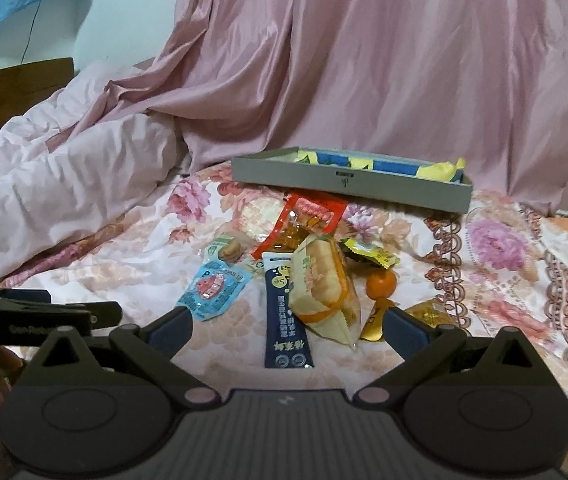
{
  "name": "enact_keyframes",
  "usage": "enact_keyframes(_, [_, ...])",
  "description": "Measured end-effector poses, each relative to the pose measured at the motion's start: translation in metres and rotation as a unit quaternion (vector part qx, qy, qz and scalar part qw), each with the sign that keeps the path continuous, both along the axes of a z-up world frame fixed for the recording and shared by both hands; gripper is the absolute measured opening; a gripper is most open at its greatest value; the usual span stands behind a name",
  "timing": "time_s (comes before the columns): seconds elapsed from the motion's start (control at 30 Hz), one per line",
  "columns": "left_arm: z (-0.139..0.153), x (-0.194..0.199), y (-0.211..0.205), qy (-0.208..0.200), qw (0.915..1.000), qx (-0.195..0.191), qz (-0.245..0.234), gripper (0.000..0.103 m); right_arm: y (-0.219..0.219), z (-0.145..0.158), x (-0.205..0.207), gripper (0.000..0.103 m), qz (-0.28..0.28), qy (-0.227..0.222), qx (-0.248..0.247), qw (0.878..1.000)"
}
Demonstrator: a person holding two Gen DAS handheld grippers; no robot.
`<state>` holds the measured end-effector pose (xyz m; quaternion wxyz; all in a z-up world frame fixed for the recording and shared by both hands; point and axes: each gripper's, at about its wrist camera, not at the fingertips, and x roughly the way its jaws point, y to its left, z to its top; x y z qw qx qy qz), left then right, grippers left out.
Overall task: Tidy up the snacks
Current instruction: 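Lower the left tool onto the blue pouch while the right tool approaches the bread roll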
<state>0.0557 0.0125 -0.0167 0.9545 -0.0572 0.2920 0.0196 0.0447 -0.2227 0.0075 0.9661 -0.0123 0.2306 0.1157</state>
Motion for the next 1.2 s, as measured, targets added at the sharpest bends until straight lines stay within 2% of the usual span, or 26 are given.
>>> enact_keyframes(0.17, [-0.004,0.030,-0.001,0.012,0.9998,0.006,-0.013,0.102,-0.010,-0.005,0.041,0.103,-0.003,0.043,0.025,0.999])
enact_keyframes(0.3, [-0.010,0.057,-0.008,0.019,0.9991,0.019,-0.034,0.102,-0.013,-0.009,0.073,0.103,0.003,0.047,0.016,0.999])
enact_keyframes(0.57, [-0.026,0.107,-0.031,0.027,0.9942,0.049,-0.092,0.102,-0.026,-0.020,0.132,0.102,0.036,0.088,0.045,0.994])
enact_keyframes(0.73, [-0.037,0.130,-0.040,0.035,0.9911,0.056,-0.116,0.102,-0.027,-0.029,0.150,0.095,0.046,0.112,0.047,0.992])
enact_keyframes(0.87, [-0.048,0.145,-0.042,0.059,0.9891,0.060,-0.121,0.096,-0.025,-0.034,0.158,0.090,0.046,0.125,0.047,0.990])
enact_keyframes(1.13, [-0.057,0.147,-0.045,0.048,0.9897,0.072,-0.114,0.096,-0.018,-0.046,0.166,0.073,0.053,0.146,0.047,0.987])
enact_keyframes(1.2, [-0.057,0.145,-0.046,0.040,0.9899,0.078,-0.112,0.089,-0.018,-0.048,0.167,0.072,0.047,0.147,0.055,0.987])
